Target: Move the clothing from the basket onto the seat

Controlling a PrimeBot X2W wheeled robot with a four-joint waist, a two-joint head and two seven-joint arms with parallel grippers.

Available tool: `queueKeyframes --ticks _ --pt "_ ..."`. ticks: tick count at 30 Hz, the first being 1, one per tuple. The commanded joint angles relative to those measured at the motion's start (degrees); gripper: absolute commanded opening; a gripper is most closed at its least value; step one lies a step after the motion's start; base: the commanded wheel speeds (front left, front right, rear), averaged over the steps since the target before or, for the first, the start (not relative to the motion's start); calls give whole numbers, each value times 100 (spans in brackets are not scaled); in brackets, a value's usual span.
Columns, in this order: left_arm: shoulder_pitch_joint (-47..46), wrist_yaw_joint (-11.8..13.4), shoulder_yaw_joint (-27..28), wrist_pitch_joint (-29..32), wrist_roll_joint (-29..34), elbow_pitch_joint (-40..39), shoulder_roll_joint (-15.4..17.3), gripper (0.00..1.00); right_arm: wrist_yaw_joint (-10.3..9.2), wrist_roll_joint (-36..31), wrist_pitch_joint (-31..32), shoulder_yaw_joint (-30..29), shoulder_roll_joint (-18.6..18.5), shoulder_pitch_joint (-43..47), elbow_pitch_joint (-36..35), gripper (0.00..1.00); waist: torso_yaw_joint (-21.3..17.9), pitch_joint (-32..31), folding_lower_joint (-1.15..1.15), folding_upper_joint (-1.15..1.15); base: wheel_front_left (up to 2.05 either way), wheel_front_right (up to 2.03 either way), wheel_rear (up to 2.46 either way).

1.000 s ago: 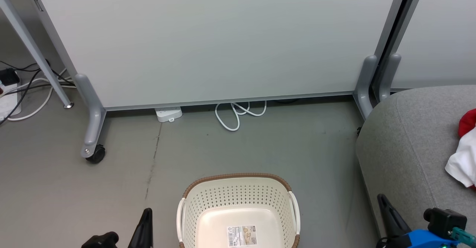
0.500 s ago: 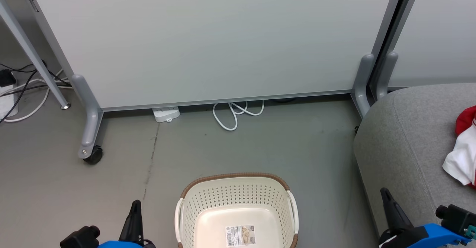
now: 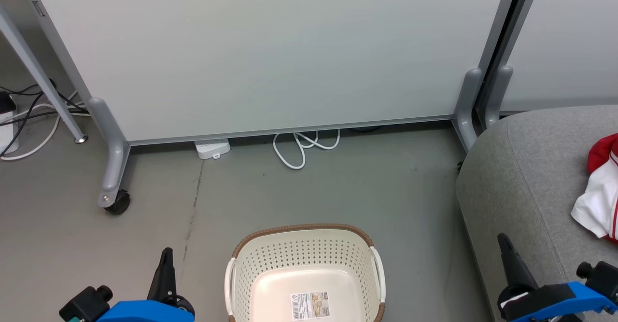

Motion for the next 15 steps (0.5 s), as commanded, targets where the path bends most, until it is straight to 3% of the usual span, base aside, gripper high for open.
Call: queueKeyframes --ticks 1,15 --pt "-178 -6 60 49 -193 -109 22 0 1 231 34 -26 -2 -189 -91 0 -6 1 -1 0 0 0 0" --pt "-289 -8 234 304 -1087 -219 15 0 2 1190 149 -68 9 -292 -101 0 -58 12 -1 0 0 0 0"
